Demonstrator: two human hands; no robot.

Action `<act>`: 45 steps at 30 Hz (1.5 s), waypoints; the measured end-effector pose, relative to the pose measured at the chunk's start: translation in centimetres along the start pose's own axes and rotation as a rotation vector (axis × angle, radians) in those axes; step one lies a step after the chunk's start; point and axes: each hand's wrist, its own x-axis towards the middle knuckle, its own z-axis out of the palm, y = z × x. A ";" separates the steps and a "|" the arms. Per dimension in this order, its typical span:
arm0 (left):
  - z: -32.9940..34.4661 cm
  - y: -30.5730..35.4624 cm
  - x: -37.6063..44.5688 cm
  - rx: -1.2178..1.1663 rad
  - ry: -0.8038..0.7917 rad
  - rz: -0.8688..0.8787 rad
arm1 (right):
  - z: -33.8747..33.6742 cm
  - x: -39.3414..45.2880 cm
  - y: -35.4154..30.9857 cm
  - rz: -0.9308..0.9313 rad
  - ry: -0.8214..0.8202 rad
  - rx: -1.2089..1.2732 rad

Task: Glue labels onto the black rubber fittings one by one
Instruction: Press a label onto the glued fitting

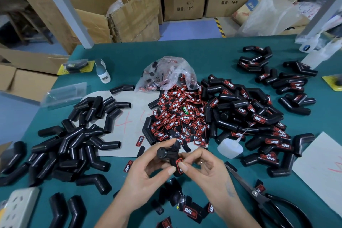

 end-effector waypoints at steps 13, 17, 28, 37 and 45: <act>0.3 -0.9 0.6 -0.133 0.066 0.066 | 0.0 -0.2 0.7 -0.087 0.117 0.005; 0.4 -1.3 0.6 -0.272 0.086 0.159 | 0.0 -0.4 0.8 -0.124 0.145 -0.111; 1.8 -0.8 0.3 -0.233 0.162 0.284 | 0.8 -0.1 1.9 -0.104 0.084 -0.048; 2.5 -0.2 0.2 -0.264 0.170 0.283 | 1.1 -0.4 1.9 -0.130 0.135 -0.041; 2.8 0.0 0.1 -0.278 0.192 0.271 | 1.2 -0.4 1.8 -0.142 0.154 -0.022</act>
